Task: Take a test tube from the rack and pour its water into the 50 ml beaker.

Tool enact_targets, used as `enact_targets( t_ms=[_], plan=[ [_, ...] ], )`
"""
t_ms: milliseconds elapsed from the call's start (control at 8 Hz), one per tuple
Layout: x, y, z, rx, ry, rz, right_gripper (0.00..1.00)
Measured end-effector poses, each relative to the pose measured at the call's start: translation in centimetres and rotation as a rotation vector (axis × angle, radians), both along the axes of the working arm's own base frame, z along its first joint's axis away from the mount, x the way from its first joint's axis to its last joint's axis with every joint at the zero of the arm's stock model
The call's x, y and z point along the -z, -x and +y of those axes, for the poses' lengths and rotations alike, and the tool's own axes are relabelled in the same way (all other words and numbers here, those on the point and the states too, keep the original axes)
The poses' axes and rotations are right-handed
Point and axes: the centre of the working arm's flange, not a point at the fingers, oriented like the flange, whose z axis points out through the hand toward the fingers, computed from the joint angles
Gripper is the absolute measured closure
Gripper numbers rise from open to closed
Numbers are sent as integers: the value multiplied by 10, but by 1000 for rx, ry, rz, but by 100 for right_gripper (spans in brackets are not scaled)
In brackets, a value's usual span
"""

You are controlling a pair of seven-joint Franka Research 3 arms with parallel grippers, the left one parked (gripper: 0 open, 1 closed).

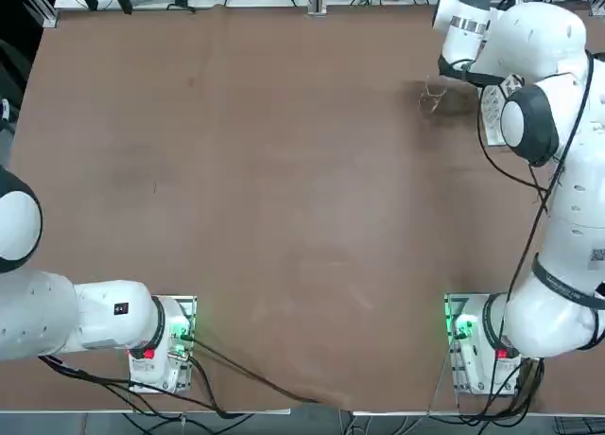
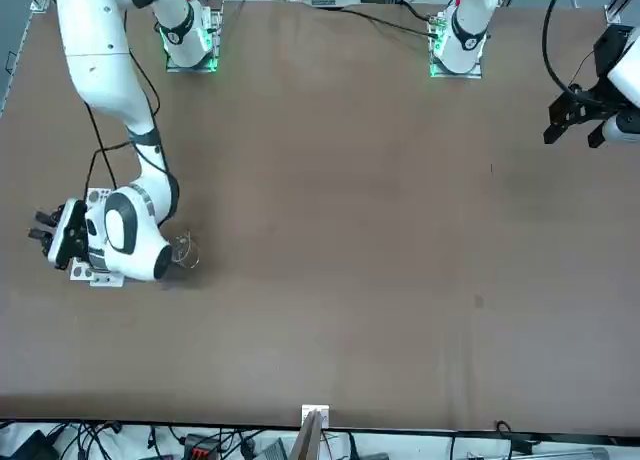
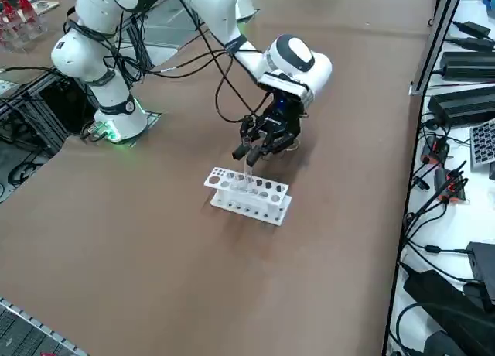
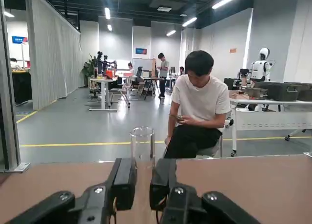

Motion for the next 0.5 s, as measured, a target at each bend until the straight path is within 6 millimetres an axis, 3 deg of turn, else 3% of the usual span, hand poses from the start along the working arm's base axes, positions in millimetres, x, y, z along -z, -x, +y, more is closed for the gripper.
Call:
enact_targets(
  t_ms=[500],
  plan=[
    [7, 1, 0, -1, 7, -2, 79]
  ],
)
